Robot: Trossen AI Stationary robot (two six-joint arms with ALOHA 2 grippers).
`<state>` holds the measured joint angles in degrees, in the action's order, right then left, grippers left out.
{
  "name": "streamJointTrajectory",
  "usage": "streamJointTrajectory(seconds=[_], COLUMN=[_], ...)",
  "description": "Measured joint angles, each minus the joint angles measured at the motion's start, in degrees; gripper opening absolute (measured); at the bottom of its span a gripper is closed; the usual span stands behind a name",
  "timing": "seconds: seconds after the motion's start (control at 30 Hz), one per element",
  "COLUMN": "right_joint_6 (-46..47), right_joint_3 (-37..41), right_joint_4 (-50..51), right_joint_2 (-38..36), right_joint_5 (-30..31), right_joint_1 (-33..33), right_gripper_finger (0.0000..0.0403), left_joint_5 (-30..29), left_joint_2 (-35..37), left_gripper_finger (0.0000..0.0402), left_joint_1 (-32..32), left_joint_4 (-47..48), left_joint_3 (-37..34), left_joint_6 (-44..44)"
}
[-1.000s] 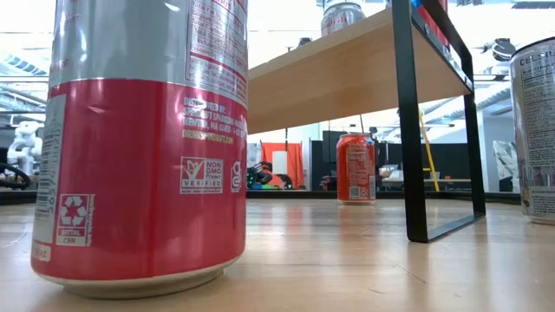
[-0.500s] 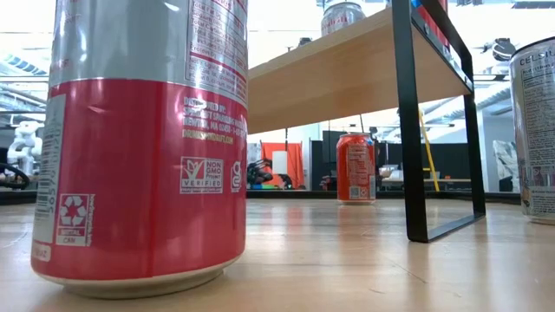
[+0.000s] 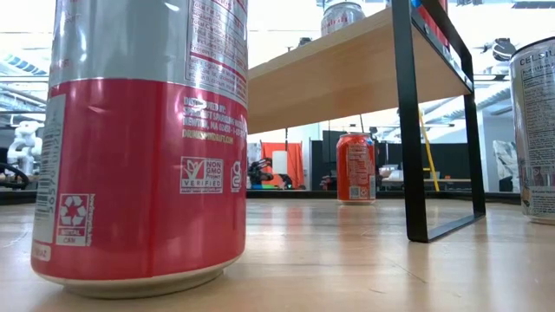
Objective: Place canned beverage on shelf
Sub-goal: Put the left pink white soda can on the shelf aligned with the other pink white soda can
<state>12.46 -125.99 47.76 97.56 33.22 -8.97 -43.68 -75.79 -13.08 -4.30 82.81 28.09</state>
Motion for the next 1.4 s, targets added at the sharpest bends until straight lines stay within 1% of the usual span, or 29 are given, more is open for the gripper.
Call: streamJointTrajectory(seconds=[0.07, 0.23, 0.37, 0.47, 0.7, 0.77, 1.17, 1.27, 1.4], right_joint_6=[-1.5, -4.3, -8.0, -10.1, -13.0, -14.0, -15.1, -15.1, -14.8], right_joint_3=[0.0, 0.0, 0.0, 0.0, 0.0, 0.0, 0.0, 0.0, 0.0], right_joint_4=[-0.1, -2.1, -5.7, -7.2, -6.7, -6.7, -5.5, -5.2, -5.2], right_joint_2=[0.0, 0.1, 0.1, 0.1, 0.1, 0.1, 0.1, 0.1, 0.1], right_joint_5=[0.0, 0.0, 0.0, 0.1, 0.0, 0.0, 0.0, 0.0, 0.0], right_joint_1=[0.0, 0.0, 0.0, 0.0, 0.4, 0.6, 1.1, 1.1, 1.1], right_gripper_finger=[0.0279, 0.0279, 0.0279, 0.0279, 0.0279, 0.0279, 0.0279, 0.0279, 0.0279], left_joint_5=[0.2, 2.0, 2.8, 2.1, 1.3, 1.2, 1.2, 1.2, 1.1], left_joint_2=[0.0, -1.3, -2.5, -2.7, -2.7, -2.7, -4.2, -4.2, -4.2], left_gripper_finger=[0.04, 0.04, 0.04, 0.04, 0.04, 0.04, 0.0399, 0.0386, 0.0358], left_joint_1=[0.0, 0.0, 0.3, 0.5, 0.4, 0.4, 1.1, 1.1, 1.1], left_joint_4=[-1.0, -5.0, -5.7, -6.4, -14.1, -15.1, -14.9, -14.9, -14.9], left_joint_3=[0.0, 0.0, 0.0, 0.0, 0.0, 0.0, 0.0, 0.0, 0.0], left_joint_6=[-0.5, -4.8, -4.7, -5.2, -15.1, -16.7, -16.5, -16.4, -16.4])
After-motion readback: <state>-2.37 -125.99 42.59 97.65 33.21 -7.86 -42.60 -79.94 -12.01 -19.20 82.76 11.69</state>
